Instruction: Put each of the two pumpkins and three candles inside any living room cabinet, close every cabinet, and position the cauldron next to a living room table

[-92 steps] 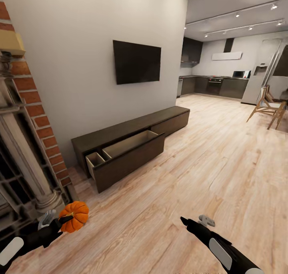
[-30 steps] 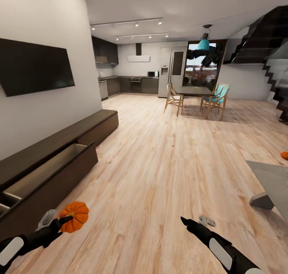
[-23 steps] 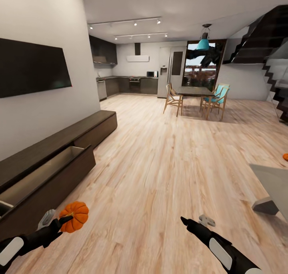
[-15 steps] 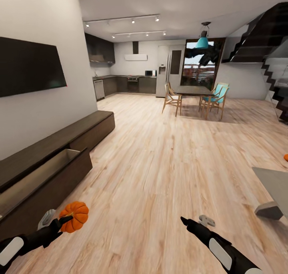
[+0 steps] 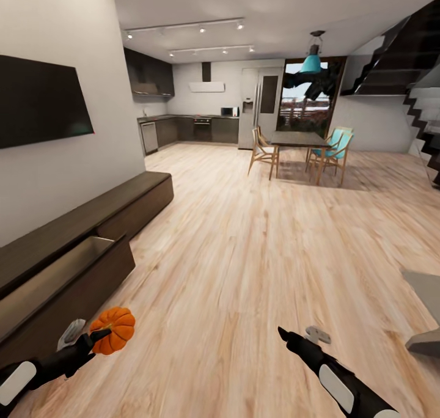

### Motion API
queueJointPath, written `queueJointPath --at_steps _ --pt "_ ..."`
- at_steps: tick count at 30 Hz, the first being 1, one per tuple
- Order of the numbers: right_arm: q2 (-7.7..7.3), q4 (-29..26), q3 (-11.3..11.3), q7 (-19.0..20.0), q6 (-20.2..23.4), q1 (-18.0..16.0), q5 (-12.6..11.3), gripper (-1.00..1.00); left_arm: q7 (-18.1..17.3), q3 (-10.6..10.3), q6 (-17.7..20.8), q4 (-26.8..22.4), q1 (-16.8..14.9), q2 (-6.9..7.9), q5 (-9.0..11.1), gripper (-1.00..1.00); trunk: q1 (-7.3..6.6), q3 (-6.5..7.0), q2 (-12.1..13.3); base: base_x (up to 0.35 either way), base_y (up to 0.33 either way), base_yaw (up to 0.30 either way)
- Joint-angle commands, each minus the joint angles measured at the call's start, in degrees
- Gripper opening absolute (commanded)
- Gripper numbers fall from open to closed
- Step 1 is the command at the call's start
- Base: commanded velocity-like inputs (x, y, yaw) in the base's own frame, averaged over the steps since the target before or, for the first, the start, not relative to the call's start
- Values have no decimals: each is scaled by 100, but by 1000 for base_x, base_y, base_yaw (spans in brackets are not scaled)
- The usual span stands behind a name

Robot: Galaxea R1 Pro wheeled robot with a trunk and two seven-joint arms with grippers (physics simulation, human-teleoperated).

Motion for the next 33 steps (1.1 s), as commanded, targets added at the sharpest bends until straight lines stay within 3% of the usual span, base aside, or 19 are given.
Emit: queueJointPath --at_steps 1,33 --pt "-7 0 34 9 -4 -5 -64 100 2 -14 29 -4 -6 5 84 -100 3 -5 -2 342 0 -5" --pt "-5 -16 28 16 29 -5 -62 100 9 -14 29 -2 -6 5 84 -100 3 -133 -2 342 0 -221"
